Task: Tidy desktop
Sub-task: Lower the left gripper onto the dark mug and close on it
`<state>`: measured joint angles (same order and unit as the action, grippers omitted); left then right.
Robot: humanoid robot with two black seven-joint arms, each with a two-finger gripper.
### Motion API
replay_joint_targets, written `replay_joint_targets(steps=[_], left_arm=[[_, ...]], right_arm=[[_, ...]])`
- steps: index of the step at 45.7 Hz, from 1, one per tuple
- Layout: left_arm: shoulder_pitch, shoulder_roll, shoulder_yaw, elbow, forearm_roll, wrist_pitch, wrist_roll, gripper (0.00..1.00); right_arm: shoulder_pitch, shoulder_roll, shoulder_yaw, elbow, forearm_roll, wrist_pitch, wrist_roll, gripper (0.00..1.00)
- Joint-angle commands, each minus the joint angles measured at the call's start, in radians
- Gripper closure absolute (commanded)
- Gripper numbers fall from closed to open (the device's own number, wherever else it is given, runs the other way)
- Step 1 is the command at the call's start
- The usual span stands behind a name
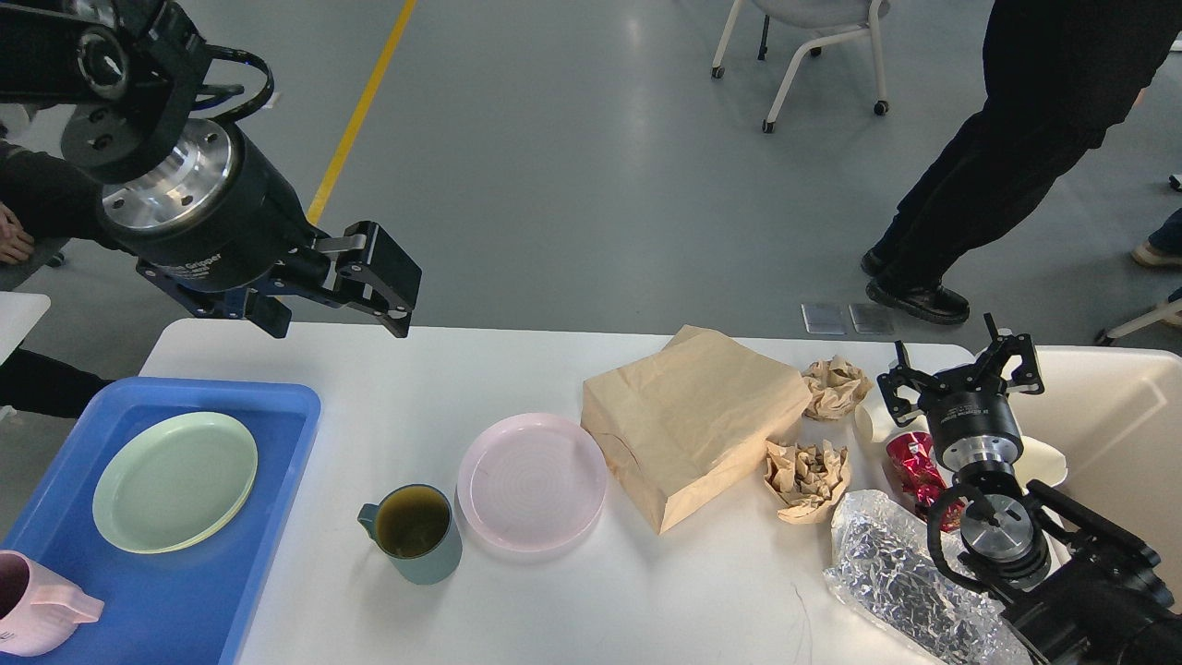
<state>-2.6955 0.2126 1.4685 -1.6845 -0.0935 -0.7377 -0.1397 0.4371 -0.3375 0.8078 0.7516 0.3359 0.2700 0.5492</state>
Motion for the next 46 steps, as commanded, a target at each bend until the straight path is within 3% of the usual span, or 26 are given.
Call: replay_joint_targets(steps=[1,7,19,27,31,36,41,46], left_arm=[[-0.087,-0.035,0.059,-0.06,-0.057,-0.017,0.0,0.04],[-0.075,-0.035,0.068,-0.057,-0.051,-0.158,0.005,0.03],[-0.029,-0.033,0.085,-0.047,-0.054,-0.106,-0.008,0.03],[0.134,-0.027,0.073,-0.044,-0.046,-0.074,0.011,0.04],[0.245,-0.015,0.07,-0.035,-0.029,-0.008,0.044,0.04],[0.4,0.019,0.036,-0.008,-0.025,0.151,0.098,0.04],[0.558,0.033,-0.037,0.005,-0.041,0.297,0.1,0.04],[0.701,0.022,-0.066,0.066,-0.123,0.36,0.101,0.07]], right_arm=[[0.0,0.0,-0.001,0.0,0.0,0.0,0.0,0.0],[0.0,0.0,0.001,0.002,0.0,0.0,0.0,0.0],[0.0,0.0,-0.001,0.002,0.0,0.0,0.0,0.0],[0.0,0.0,0.001,0.002,0.0,0.0,0.0,0.0],[0.0,0.0,-0.001,0.002,0.0,0.0,0.0,0.0],[0.0,0.0,-0.001,0.002,0.0,0.0,0.0,0.0],[0.0,0.0,0.001,0.002,0.0,0.0,0.0,0.0],[0.0,0.0,-0.001,0.002,0.0,0.0,0.0,0.0]])
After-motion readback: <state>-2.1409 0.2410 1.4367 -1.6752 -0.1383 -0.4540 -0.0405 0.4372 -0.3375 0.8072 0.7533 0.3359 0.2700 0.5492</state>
